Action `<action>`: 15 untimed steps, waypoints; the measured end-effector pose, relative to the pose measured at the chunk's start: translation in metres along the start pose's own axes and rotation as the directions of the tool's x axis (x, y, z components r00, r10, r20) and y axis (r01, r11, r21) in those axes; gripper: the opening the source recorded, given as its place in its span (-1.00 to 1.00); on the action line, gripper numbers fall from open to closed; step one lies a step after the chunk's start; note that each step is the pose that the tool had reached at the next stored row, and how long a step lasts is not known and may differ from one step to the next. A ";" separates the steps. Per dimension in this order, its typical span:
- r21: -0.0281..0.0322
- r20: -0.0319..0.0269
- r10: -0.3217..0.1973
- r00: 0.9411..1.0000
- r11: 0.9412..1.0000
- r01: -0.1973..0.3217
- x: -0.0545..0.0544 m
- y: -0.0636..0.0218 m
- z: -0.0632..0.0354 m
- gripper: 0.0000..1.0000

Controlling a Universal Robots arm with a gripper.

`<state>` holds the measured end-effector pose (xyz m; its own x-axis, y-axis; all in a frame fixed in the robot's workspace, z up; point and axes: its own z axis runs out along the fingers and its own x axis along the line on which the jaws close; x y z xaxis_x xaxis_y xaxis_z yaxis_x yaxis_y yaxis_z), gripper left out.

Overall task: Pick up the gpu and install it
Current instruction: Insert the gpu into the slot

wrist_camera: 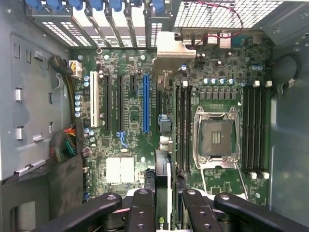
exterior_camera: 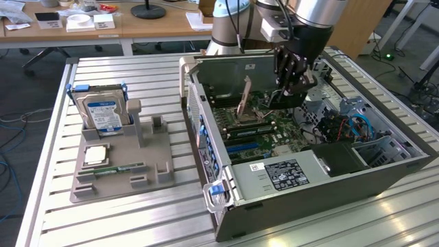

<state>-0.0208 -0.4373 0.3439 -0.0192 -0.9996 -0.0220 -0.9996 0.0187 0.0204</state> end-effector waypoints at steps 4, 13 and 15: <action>0.000 0.000 0.000 1.000 1.000 0.000 0.001 0.0023 0.0073 -0.47; 0.000 0.000 0.000 1.000 1.000 0.000 0.005 0.0091 0.0230 -0.47; 0.000 0.000 0.000 1.000 1.000 0.000 0.006 0.0108 0.0258 -0.47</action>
<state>-0.0322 -0.4421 0.3182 -0.0188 -0.9996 -0.0219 -0.9996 0.0183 0.0204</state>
